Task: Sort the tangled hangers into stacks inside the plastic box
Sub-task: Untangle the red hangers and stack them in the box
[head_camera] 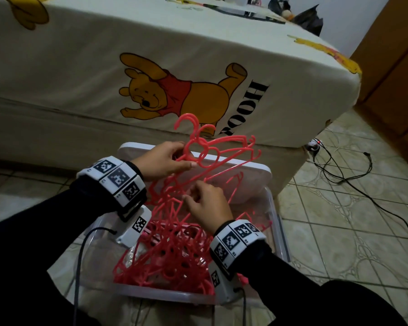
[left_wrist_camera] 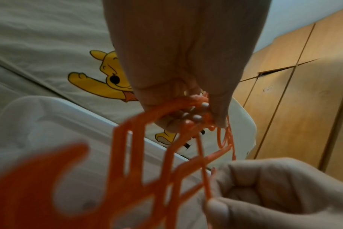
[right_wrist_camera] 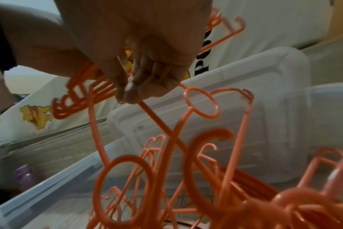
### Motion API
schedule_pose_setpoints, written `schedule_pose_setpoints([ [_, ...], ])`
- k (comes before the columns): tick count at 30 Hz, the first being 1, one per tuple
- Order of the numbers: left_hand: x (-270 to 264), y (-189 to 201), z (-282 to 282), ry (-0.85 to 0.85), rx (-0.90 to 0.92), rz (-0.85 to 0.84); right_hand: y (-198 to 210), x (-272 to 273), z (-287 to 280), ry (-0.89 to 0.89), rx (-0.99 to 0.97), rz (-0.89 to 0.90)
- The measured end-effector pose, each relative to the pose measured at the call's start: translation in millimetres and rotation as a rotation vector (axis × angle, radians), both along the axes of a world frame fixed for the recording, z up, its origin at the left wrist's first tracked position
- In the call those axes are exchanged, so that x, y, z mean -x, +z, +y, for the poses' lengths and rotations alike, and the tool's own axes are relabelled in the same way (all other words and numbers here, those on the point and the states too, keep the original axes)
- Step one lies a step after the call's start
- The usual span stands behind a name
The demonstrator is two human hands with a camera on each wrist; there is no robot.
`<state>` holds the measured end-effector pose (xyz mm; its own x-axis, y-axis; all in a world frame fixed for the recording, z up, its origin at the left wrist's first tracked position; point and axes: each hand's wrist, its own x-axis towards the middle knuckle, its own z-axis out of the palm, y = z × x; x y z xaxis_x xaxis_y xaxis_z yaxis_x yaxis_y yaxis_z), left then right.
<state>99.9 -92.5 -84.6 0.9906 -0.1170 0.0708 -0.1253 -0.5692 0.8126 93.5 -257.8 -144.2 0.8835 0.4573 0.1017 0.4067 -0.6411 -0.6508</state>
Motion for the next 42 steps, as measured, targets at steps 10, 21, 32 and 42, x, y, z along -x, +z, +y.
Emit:
schedule_pose_setpoints([
  [10, -2, 3, 15, 0.120, 0.058, -0.035, -8, -10, -13, 0.077, 0.060, 0.077],
  [21, 4, 3, 5, 0.195, 0.041, -0.150, 29, -22, -17, -0.111, -0.435, 0.068],
  [32, 11, 5, -16, 0.109, 0.036, -0.254, 39, -30, -21, -0.235, -0.694, 0.329],
  [42, 1, 16, 27, 0.301, -0.159, -0.365, 32, -10, -43, -0.028, -0.329, 0.287],
])
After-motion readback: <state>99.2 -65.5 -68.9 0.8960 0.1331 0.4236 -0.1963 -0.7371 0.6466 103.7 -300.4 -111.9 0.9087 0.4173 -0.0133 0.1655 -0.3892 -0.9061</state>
